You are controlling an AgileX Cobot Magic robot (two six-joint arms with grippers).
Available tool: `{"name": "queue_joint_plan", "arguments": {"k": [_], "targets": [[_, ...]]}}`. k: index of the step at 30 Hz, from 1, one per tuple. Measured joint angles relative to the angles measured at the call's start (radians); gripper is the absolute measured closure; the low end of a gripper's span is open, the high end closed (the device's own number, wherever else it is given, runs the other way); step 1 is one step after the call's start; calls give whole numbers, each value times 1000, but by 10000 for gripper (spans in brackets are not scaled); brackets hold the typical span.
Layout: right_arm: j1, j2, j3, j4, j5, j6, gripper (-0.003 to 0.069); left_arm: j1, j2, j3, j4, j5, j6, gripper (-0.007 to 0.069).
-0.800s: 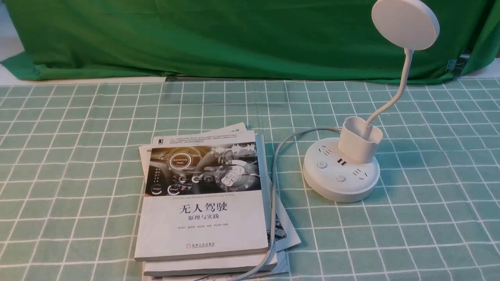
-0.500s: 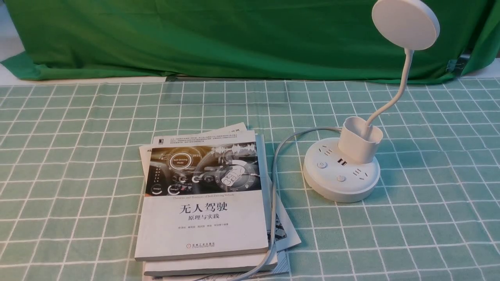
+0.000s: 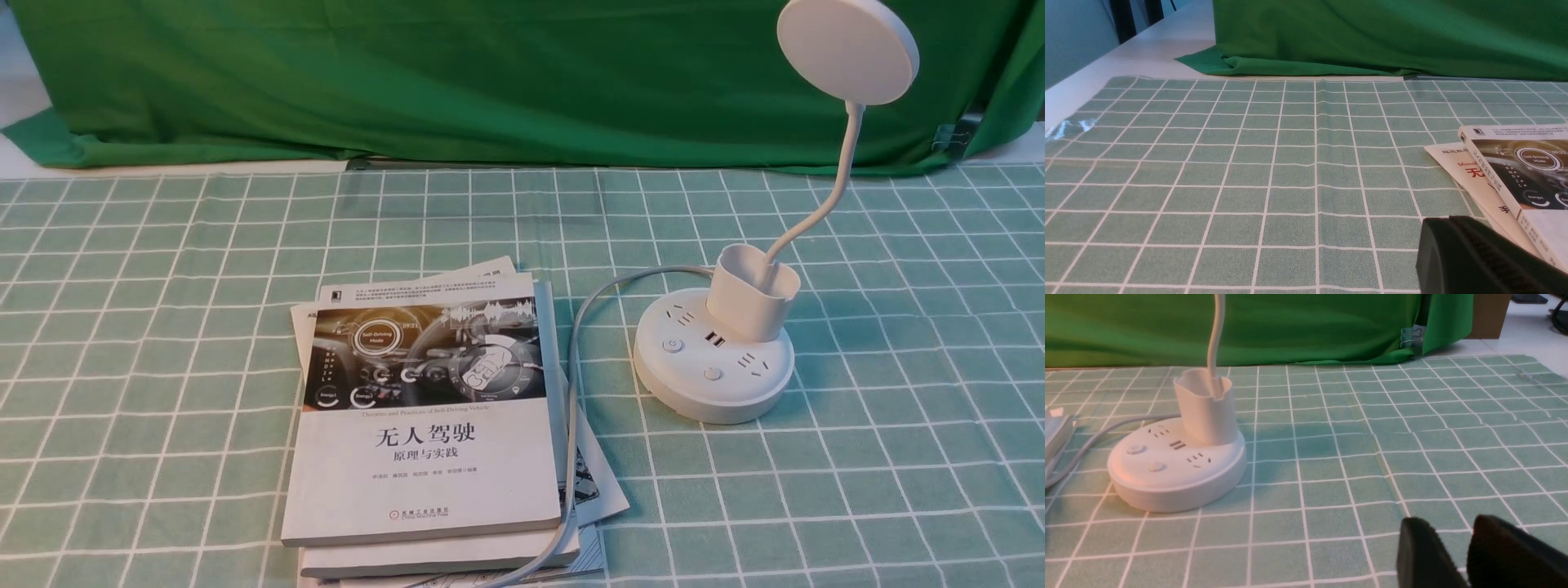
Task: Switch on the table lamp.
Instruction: 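Press the button on the base of the white desk lamp with the right gripper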
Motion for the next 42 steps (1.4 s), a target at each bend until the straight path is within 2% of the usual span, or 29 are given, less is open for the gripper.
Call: {"name": "queue_joint_plan", "arguments": {"k": [26, 29, 30, 31, 32, 36, 38, 42], "targets": [[0, 0, 0, 0, -6, 23, 418, 0, 0, 0, 0, 0, 0, 603], [0, 0, 0, 8, -55, 156, 418, 0, 0, 0, 0, 0, 0, 603], [0, 0, 0, 30, -83, 294, 418, 0, 0, 0, 0, 0, 0, 603], [0, 0, 0, 36, -88, 294, 418, 0, 0, 0, 0, 0, 0, 603], [0, 0, 0, 92, -120, 555, 418, 0, 0, 0, 0, 0, 0, 603], [0, 0, 0, 137, -130, 929, 418, 0, 0, 0, 0, 0, 0, 603], [0, 0, 0, 121, -130, 958, 418, 0, 0, 0, 0, 0, 0, 603], [0, 0, 0, 87, -134, 892, 418, 0, 0, 0, 0, 0, 0, 603]]}}
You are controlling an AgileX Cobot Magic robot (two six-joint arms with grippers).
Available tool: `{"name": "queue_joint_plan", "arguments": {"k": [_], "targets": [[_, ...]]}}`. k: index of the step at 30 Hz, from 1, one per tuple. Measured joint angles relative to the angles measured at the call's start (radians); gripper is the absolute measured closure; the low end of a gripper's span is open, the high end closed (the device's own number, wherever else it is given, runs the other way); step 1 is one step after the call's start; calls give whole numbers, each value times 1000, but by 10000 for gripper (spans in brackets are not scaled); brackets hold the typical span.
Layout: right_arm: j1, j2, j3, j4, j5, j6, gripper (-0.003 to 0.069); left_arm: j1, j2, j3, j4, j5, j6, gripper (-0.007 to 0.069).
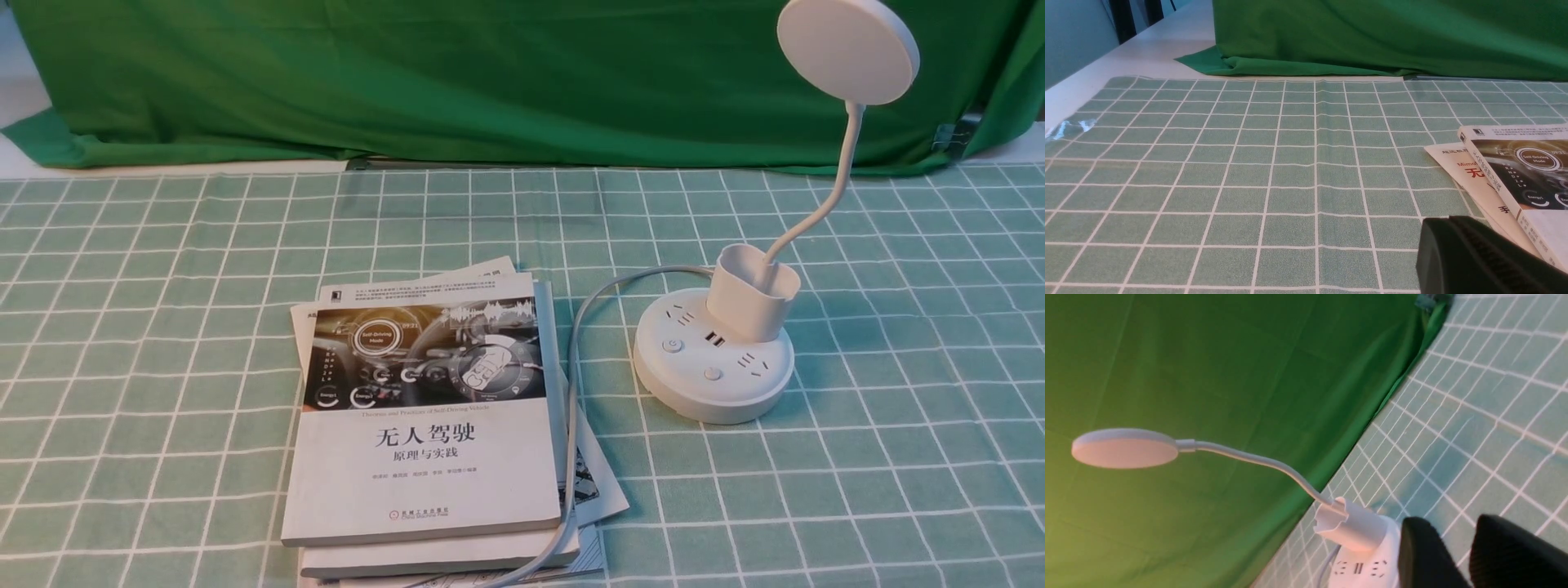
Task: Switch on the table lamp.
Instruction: 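Press the button on the base of the white desk lamp with the right gripper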
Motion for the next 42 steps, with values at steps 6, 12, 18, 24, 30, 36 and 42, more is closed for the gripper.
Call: {"name": "queue_joint_plan", "arguments": {"k": [6, 12, 18, 24, 30, 36, 42], "targets": [[32, 0, -1, -5, -55, -200, 432, 0, 0, 0, 0, 0, 0, 603], [141, 124, -226, -5, 23, -567, 608, 0, 0, 0, 0, -1, 0, 603], [243, 495, -653, -6, 332, -982, 631, 0, 0, 0, 0, -2, 0, 603], [304, 782, -844, -6, 497, -1115, 631, 0, 0, 0, 0, -3, 0, 603], [360, 1007, -828, 1, 459, -1132, 631, 0, 0, 0, 0, -4, 0, 603], [388, 1163, -748, 129, 235, -1132, 631, 0, 0, 0, 0, -4, 0, 603], [398, 1313, -728, 201, 127, -1143, 631, 0, 0, 0, 0, -5, 0, 603]]}}
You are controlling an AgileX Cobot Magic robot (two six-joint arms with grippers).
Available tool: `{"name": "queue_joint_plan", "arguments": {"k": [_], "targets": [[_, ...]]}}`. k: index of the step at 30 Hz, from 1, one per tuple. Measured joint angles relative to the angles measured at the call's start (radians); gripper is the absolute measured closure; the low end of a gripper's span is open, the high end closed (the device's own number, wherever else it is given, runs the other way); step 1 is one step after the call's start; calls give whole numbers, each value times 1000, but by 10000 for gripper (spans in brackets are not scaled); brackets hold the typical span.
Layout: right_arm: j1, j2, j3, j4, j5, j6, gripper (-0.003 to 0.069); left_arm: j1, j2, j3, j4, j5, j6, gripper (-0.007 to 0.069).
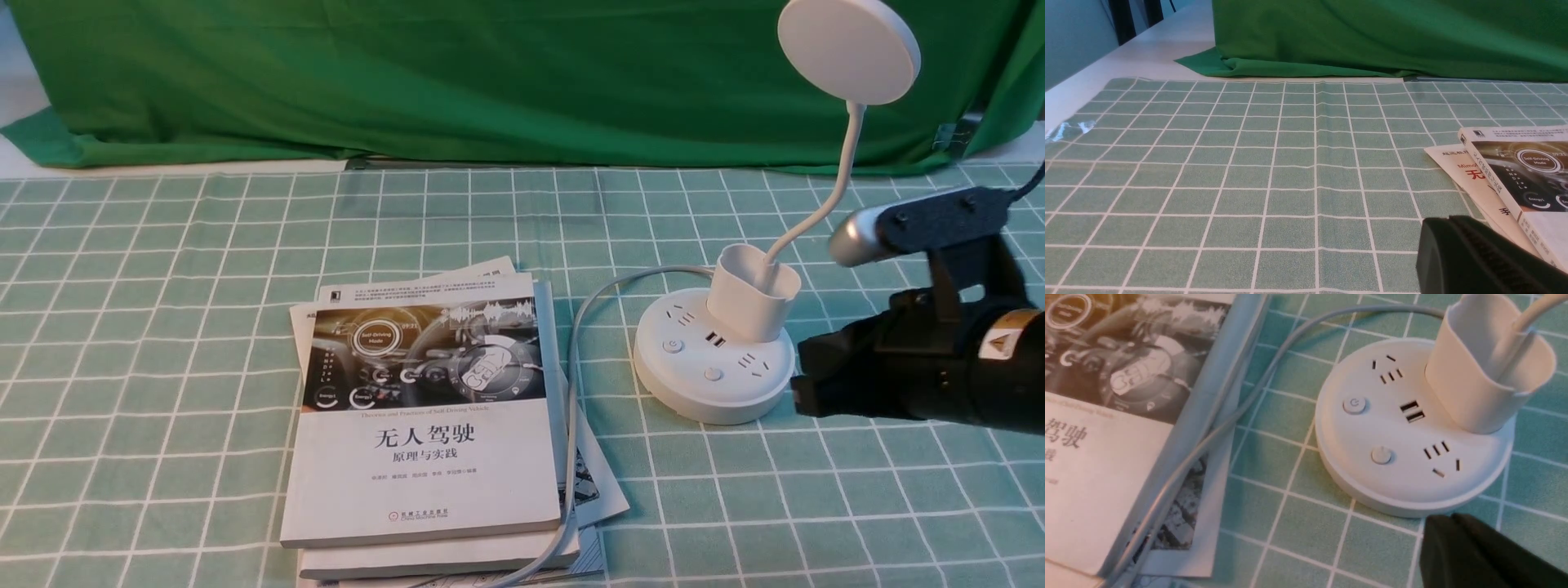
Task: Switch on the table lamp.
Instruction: 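Press the button on the base of the white desk lamp with the right gripper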
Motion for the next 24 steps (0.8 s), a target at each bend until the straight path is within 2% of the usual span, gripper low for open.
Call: {"name": "queue_joint_plan", "arguments": {"k": [6, 24], "targets": [[0, 126, -2, 40, -73, -7, 631, 0, 0, 0, 0, 0, 0, 603], [0, 382, -195, 77, -77, -18, 631, 0, 0, 0, 0, 0, 0, 603]]}}
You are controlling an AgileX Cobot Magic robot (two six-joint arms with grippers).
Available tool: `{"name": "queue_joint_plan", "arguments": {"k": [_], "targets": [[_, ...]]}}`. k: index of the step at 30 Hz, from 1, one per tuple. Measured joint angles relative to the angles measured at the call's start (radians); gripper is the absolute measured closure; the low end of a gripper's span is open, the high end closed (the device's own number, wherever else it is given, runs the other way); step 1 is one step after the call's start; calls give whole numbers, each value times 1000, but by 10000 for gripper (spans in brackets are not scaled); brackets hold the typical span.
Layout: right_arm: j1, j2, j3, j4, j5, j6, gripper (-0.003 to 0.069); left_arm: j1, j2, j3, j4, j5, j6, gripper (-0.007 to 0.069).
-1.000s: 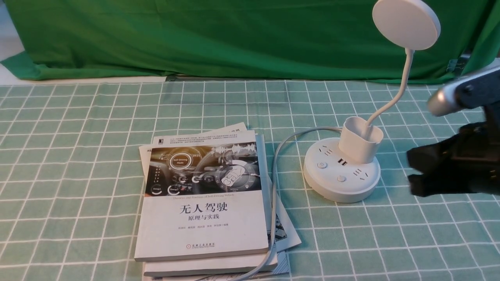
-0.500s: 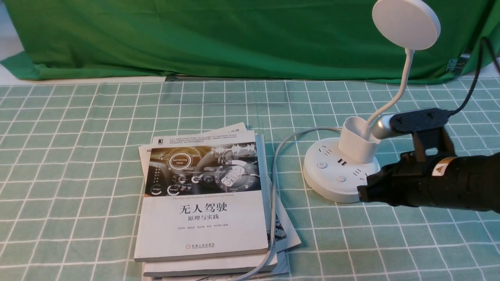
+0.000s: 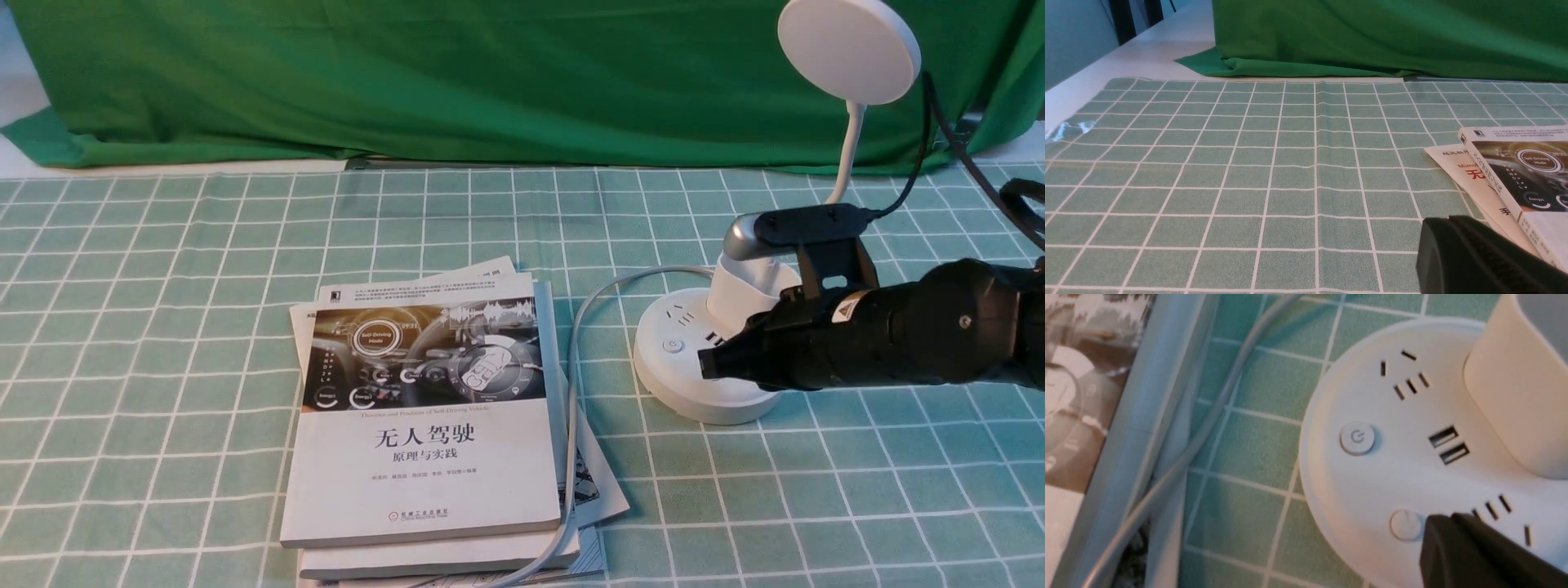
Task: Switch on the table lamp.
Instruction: 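Press the button on the base of the white desk lamp with the right gripper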
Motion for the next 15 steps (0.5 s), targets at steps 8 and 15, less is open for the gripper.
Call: {"name": "queue_joint_plan", "arguments": {"k": [8, 15], "targets": [[0, 90, -70, 1, 29, -5, 631, 0, 0, 0, 0, 0, 0, 603], [0, 105, -74, 2, 26, -32, 631, 0, 0, 0, 0, 0, 0, 603]]}}
